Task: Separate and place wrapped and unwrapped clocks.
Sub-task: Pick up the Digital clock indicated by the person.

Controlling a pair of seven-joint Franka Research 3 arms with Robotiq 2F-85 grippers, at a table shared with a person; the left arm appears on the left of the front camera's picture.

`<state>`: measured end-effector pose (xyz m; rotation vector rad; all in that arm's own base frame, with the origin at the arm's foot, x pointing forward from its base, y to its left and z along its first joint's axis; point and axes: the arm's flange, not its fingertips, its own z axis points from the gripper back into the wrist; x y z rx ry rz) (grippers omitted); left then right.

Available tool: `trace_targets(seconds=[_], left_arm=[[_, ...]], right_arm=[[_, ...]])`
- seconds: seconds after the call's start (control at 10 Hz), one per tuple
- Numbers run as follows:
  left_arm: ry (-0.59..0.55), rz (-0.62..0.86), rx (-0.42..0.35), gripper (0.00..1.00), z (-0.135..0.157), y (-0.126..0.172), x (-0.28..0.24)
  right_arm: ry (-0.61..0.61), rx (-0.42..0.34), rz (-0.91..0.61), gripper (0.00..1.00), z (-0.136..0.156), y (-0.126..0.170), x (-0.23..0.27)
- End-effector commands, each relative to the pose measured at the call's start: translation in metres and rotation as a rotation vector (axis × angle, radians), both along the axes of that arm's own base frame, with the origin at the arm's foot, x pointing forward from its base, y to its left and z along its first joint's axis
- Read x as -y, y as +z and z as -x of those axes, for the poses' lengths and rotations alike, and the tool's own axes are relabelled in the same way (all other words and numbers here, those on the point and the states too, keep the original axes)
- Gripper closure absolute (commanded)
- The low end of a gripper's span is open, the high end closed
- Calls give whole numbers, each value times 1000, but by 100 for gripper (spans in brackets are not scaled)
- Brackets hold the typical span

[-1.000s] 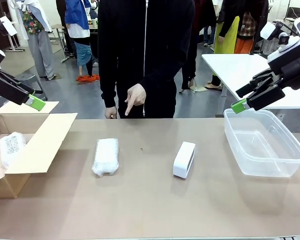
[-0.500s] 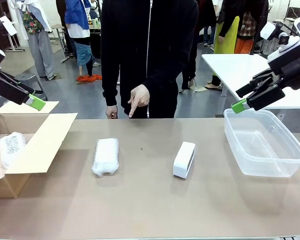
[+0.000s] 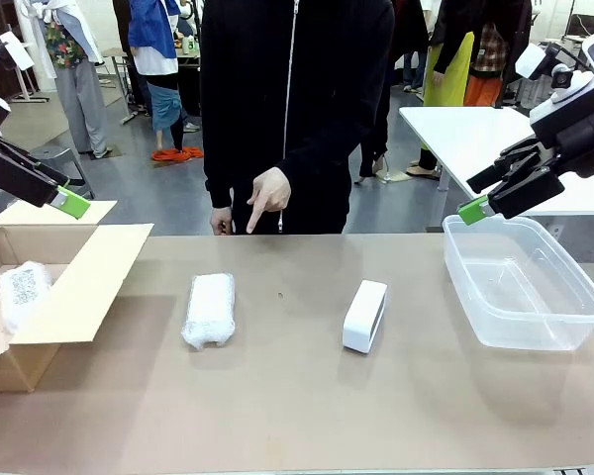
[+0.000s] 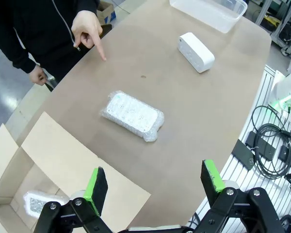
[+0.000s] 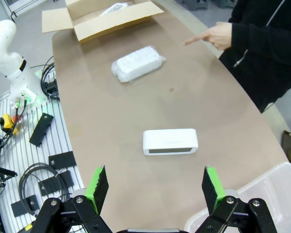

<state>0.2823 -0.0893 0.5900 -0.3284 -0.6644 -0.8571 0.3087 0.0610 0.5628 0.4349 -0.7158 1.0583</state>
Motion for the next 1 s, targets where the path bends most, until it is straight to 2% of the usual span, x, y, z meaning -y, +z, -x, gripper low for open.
trace_targets(seconds=[0.0, 0.9], left_arm=[[16, -2, 4, 0, 1, -1, 1], [0, 0, 0, 0, 0, 0, 0]], right_arm=[[18, 0, -23, 0, -2, -1, -1], [18, 0, -23, 0, -2, -1, -1]])
